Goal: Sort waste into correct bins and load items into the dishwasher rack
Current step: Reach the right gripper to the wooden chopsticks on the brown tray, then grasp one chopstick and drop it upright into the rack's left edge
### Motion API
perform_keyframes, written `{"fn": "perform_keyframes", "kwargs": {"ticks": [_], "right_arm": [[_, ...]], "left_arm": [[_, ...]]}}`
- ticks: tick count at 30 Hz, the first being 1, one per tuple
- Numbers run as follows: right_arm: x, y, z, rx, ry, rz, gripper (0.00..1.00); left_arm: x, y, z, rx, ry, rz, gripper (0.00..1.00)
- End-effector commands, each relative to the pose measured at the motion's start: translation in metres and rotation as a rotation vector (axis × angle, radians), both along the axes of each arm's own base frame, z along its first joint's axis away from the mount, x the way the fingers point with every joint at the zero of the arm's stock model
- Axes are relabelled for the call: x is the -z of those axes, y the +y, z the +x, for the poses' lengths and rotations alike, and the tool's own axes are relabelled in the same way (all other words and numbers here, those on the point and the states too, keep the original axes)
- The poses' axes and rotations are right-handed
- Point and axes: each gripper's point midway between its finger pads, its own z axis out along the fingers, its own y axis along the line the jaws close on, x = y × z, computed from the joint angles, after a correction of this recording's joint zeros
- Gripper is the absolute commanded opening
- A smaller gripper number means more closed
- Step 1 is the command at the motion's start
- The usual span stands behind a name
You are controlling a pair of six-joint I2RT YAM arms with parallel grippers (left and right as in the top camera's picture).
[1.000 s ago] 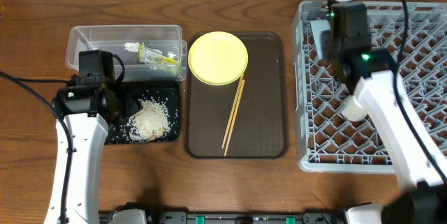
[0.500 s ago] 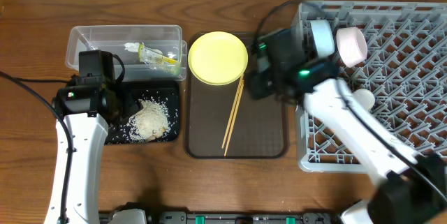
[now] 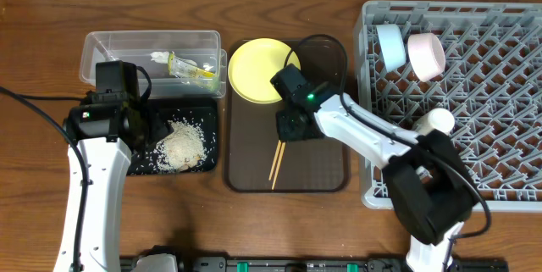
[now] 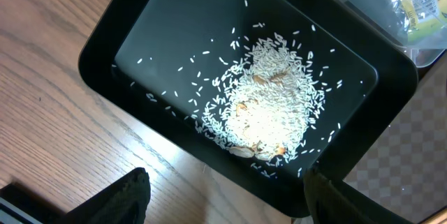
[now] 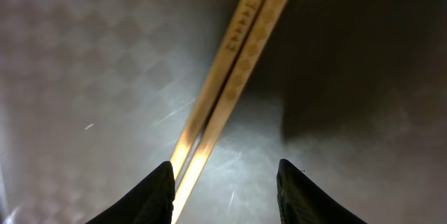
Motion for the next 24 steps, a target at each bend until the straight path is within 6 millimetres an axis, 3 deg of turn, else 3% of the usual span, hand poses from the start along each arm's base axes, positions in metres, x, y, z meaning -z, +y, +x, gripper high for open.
{"fn": "perform_keyframes", "kwargs": {"ticks": [1, 13, 18, 24], "right_arm": [[0.015, 0.001, -0.004, 0.037, 0.019, -0.025, 0.45], [0.023, -0.021, -0.004, 0.110, 0.008, -0.138, 0.38], [0.024, -0.026, -0.008, 0.161, 0.035, -0.149, 0.13], [0.024, -0.027, -0.009, 0.163, 0.039, -0.153, 0.01]], "left_arm": [[-0.003, 0.002, 0.001, -0.007, -0.006, 0.005, 0.73], [-0.002, 0.002, 0.000, -0.007, -0.002, 0.005, 0.73], [-0.001, 0.002, -0.001, -0.007, 0.000, 0.004, 0.73], [-0.001, 0.002, -0.001, -0.007, 0.000, 0.004, 0.74]]}}
